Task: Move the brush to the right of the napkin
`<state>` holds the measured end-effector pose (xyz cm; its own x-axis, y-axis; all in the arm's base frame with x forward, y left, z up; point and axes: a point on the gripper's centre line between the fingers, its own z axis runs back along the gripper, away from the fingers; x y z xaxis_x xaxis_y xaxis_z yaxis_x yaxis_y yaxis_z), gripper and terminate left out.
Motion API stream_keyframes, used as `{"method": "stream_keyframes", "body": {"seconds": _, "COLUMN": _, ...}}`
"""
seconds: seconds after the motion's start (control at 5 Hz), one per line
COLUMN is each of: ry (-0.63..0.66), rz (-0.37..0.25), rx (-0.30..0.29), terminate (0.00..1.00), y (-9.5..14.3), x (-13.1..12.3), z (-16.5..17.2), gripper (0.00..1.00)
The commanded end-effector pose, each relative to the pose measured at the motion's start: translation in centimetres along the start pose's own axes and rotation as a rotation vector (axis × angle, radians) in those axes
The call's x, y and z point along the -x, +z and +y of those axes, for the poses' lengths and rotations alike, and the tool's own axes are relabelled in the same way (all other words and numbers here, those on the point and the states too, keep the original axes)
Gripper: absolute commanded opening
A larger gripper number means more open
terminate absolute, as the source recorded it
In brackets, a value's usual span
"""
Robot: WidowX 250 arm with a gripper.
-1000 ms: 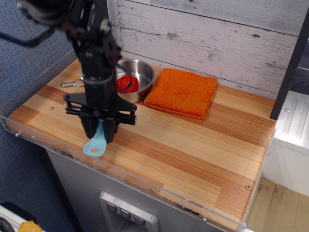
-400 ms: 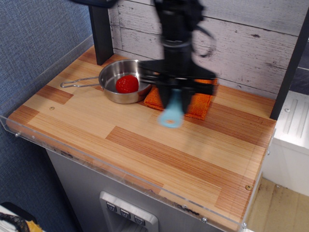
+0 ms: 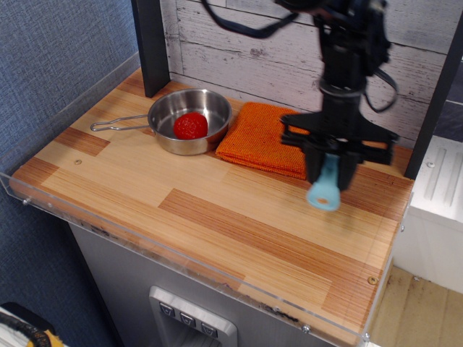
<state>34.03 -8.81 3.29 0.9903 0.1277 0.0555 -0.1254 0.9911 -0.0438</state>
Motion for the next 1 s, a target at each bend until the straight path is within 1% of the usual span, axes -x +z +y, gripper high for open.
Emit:
{"method": "stream_keyframes", "body": {"seconds": 0.0, "ry": -0.035, "rz": -0.038, "rx": -0.052, "terminate": 0.0, "y": 0.0, "x": -0.3, "z": -3.2, "gripper": 0.0}}
{"method": "stream_keyframes", "body": {"seconds": 0.2, "ry": -0.066, "rz": -0.025, "rx": -0.028, "terminate": 0.0, "y": -0.6, "x": -0.1, "z": -3.1, "gripper": 1.0}}
{"method": "stream_keyframes", "body": {"seconds": 0.4, "ry": -0.051, "rz": -0.009, "rx": 0.005, "terminate": 0.0, "y": -0.8, "x": 0.0, "z": -2.6, "gripper": 1.0}}
{"method": "stream_keyframes", "body": {"seconds": 0.6, "ry": -0.072, "rz": 0.03, "rx": 0.056, "terminate": 0.0, "y": 0.5, "x": 0.4, "z": -1.2, "gripper": 1.0}}
{"method": "stream_keyframes", "body": {"seconds": 0.8, "ry": -0.065, "rz": -0.069, "rx": 0.069, "terminate": 0.0, "y": 4.7, "x": 0.5, "z": -0.3, "gripper": 1.0}}
